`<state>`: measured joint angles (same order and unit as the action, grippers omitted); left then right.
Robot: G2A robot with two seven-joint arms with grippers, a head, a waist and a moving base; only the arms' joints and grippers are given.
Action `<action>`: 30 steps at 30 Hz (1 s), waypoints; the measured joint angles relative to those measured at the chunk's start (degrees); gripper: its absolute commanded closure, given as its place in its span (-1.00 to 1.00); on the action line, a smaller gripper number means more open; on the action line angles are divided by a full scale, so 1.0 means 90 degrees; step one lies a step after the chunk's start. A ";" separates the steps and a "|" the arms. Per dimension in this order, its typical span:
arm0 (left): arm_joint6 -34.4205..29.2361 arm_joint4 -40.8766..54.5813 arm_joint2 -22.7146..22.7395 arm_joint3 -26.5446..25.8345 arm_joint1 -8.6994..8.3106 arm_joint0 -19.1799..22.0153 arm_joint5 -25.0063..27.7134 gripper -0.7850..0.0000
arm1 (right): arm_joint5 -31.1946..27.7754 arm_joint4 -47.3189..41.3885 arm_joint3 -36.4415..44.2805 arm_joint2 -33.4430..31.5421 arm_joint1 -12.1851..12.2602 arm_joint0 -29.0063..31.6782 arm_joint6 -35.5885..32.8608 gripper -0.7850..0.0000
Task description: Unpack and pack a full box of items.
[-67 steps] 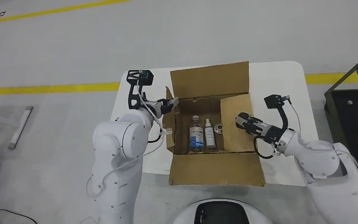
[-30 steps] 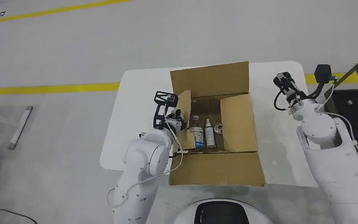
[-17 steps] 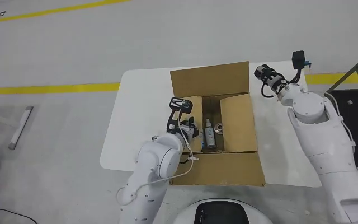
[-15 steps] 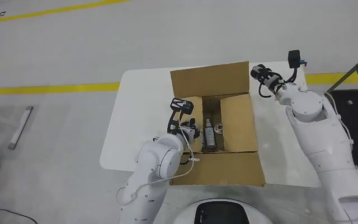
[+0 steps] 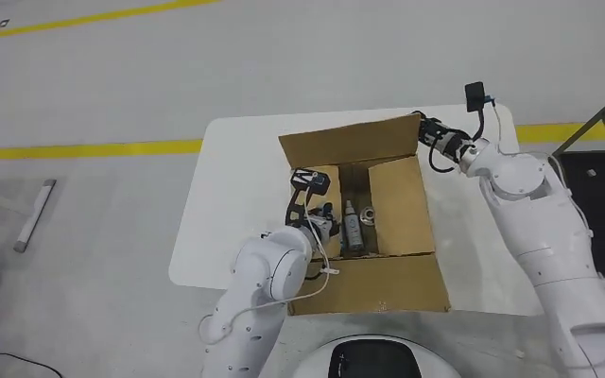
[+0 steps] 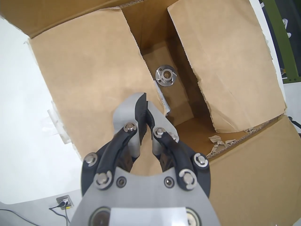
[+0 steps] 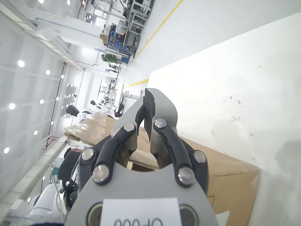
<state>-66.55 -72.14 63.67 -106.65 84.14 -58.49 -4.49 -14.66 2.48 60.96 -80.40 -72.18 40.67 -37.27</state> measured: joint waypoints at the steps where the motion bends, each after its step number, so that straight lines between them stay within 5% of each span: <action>1: 0.0002 -0.0009 0.0012 0.0009 -0.0002 0.0015 -0.0003 0.55 | -0.0057 -0.0045 0.0055 -0.0014 0.0010 0.0032 -0.0049 1.00; 2: 0.0001 -0.0016 0.0025 0.0012 -0.0004 0.0026 -0.0011 0.15 | -0.0104 -0.0072 0.0102 -0.0025 0.0018 0.0063 -0.0092 1.00; 3: -0.0007 -0.0023 0.0043 0.0012 -0.0006 0.0038 -0.0024 -0.80 | -0.0150 -0.0097 0.0153 -0.0040 0.0027 0.0099 -0.0127 1.00; 4: -0.0025 -0.0034 0.0075 0.0007 -0.0009 0.0052 -0.0049 -1.00 | -0.0197 -0.0146 0.0221 -0.0060 0.0037 0.0156 -0.0163 1.00; 23: -0.0806 -0.0112 0.1433 -0.1241 -0.0227 -0.0450 -0.0019 -1.00 | -0.0787 0.0188 0.2149 -0.0190 0.0247 0.1530 -0.0642 1.00; 30: -0.0955 -0.0089 0.1701 -0.1690 -0.0316 -0.0706 0.0468 -1.00 | -0.0767 0.0634 0.2550 -0.0217 0.0319 0.1934 -0.0555 1.00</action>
<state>-75.15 -72.94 78.98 -121.86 81.29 -64.84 -0.28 -21.56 8.19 83.91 -82.36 -69.31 58.08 -42.26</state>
